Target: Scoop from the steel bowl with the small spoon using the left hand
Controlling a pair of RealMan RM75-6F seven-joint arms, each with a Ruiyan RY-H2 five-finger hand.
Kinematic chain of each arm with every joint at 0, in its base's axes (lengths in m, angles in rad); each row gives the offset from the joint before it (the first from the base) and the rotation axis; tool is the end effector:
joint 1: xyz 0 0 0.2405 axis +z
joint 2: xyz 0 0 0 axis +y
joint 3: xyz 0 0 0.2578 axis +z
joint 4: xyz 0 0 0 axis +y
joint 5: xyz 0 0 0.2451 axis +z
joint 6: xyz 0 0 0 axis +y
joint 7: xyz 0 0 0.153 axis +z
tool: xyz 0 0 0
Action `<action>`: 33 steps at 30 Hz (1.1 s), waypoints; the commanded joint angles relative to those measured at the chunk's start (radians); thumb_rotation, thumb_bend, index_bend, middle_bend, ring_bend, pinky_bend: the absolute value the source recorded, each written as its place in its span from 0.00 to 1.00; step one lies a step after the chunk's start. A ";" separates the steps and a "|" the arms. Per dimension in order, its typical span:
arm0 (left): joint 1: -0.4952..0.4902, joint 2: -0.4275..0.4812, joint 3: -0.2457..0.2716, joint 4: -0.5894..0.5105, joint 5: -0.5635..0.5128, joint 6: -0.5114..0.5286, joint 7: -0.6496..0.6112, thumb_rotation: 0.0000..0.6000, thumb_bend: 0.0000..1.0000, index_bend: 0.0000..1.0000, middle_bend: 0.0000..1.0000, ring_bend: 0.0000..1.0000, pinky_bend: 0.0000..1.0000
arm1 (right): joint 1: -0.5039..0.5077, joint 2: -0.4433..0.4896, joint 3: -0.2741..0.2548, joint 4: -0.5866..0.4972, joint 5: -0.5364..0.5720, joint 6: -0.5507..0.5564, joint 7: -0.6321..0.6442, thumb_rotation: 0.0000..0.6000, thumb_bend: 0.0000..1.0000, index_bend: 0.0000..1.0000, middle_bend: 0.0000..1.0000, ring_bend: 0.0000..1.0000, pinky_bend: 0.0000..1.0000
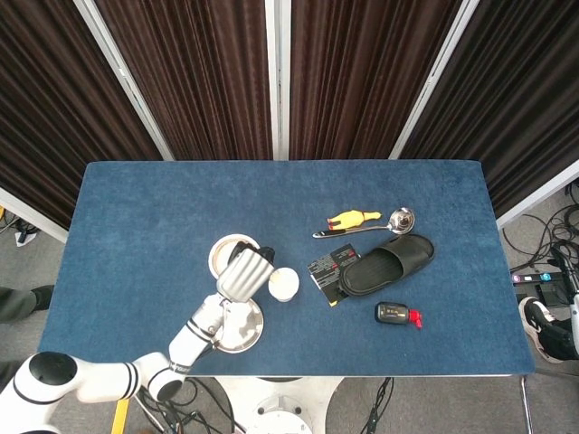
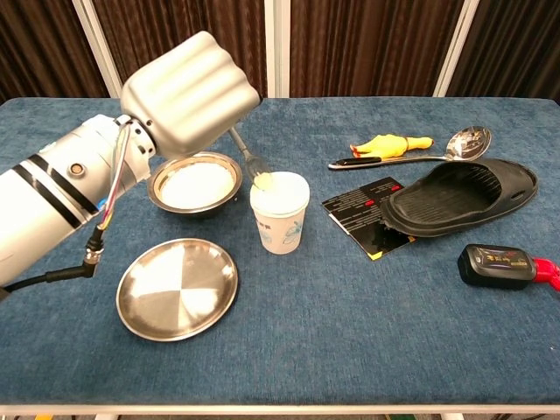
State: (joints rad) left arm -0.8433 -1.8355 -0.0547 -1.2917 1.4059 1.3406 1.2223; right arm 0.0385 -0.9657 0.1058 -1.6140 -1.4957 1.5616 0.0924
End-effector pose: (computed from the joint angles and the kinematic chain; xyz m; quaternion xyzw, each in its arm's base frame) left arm -0.0656 0.3159 -0.0984 -0.7567 0.1219 -0.3096 0.5628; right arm -0.3360 -0.1908 0.1990 0.5700 -0.3402 0.4024 0.6305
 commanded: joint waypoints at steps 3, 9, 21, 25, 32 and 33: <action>-0.013 0.011 0.021 0.034 0.076 0.000 0.062 1.00 0.49 0.60 0.96 0.91 1.00 | -0.004 0.003 0.000 -0.004 0.000 0.005 0.000 1.00 0.17 0.05 0.24 0.00 0.08; -0.027 0.034 0.027 0.028 0.133 -0.032 0.133 1.00 0.49 0.60 0.96 0.91 1.00 | -0.009 0.005 -0.002 -0.007 -0.004 0.013 0.002 1.00 0.17 0.05 0.24 0.00 0.08; -0.008 0.043 -0.015 -0.008 0.136 -0.059 0.170 1.00 0.49 0.60 0.96 0.91 1.00 | -0.015 0.005 -0.003 -0.003 -0.011 0.022 0.011 1.00 0.17 0.05 0.24 0.00 0.08; 0.001 0.046 -0.043 -0.031 0.118 -0.064 0.106 1.00 0.49 0.60 0.96 0.91 1.00 | -0.016 0.006 -0.004 -0.004 -0.015 0.024 0.012 1.00 0.17 0.05 0.24 0.00 0.08; 0.081 0.107 -0.094 -0.172 0.005 -0.049 -0.159 1.00 0.49 0.60 0.97 0.91 1.00 | -0.017 0.010 -0.004 -0.007 -0.014 0.024 0.012 1.00 0.17 0.05 0.24 0.00 0.08; 0.096 0.123 -0.095 -0.199 -0.011 -0.051 -0.201 1.00 0.49 0.60 0.97 0.91 1.00 | -0.017 0.009 -0.004 -0.007 -0.015 0.025 0.012 1.00 0.17 0.05 0.24 0.00 0.08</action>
State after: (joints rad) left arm -0.7982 -1.7586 -0.1240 -1.4038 1.4583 1.2848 1.1424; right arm 0.0216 -0.9564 0.1020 -1.6214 -1.5104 1.5863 0.1039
